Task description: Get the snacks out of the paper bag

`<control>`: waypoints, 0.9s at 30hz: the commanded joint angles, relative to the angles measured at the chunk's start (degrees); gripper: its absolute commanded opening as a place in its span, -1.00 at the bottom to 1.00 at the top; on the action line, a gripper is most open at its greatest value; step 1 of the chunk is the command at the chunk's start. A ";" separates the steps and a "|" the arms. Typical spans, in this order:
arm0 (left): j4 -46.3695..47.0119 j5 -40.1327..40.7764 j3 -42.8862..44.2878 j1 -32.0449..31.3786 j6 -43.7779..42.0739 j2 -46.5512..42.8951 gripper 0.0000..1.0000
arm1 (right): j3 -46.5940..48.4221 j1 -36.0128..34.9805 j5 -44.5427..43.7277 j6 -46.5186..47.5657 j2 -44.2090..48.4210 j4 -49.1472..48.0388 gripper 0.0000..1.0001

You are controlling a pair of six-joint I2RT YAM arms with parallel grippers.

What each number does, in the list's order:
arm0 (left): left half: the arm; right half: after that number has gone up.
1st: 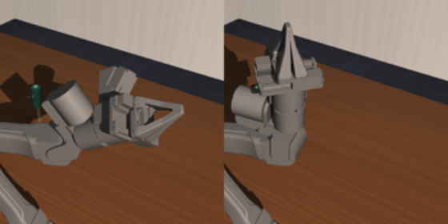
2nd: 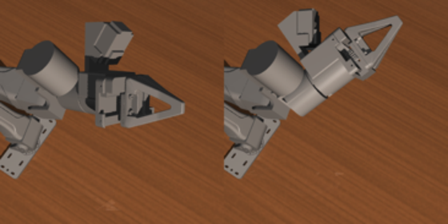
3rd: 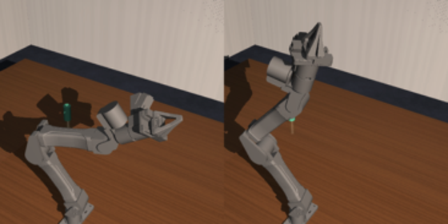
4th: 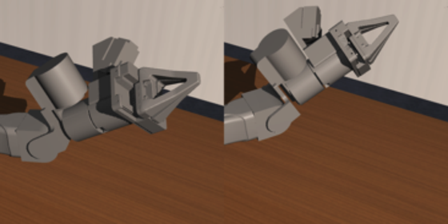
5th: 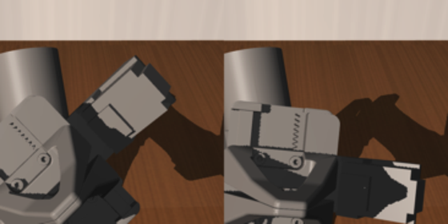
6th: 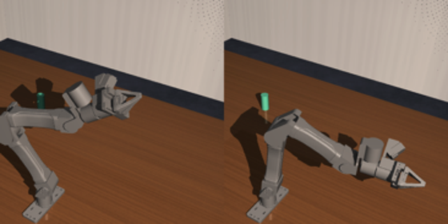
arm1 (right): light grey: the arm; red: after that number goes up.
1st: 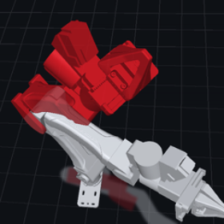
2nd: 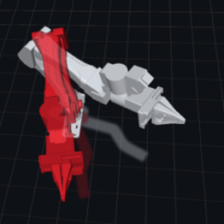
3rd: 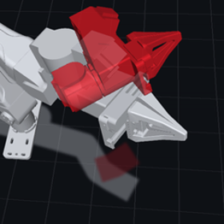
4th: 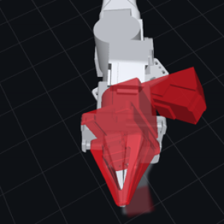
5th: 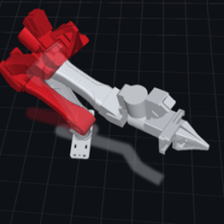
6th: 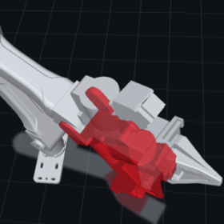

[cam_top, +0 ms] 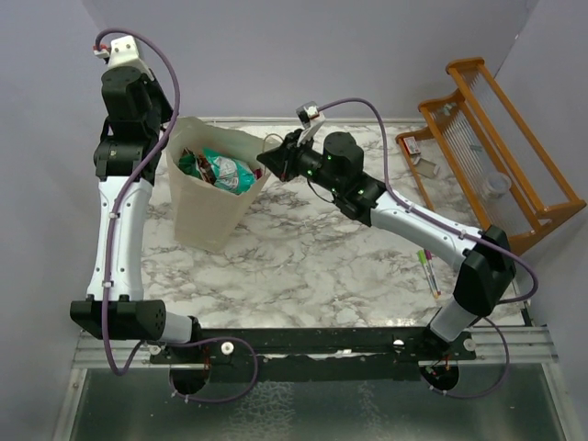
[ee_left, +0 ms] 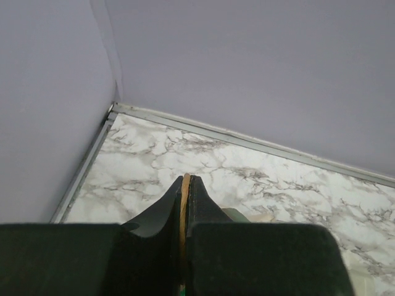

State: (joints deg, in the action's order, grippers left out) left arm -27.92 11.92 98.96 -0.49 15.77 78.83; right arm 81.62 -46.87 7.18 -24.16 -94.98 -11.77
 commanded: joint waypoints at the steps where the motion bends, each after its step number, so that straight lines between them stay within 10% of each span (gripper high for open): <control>1: 11.02 -4.37 8.04 0.49 -2.55 -0.50 -1.00 | -0.80 -0.33 4.72 -4.48 3.29 -6.34 -0.98; 27: 34.48 -57.10 -20.62 0.33 16.79 -12.94 -1.00 | -27.14 -0.33 11.24 -0.46 22.11 5.36 -0.65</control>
State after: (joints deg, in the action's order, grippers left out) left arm -6.13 -36.10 79.42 -0.10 26.83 69.54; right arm 57.32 -46.92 20.21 -28.27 -77.25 -10.66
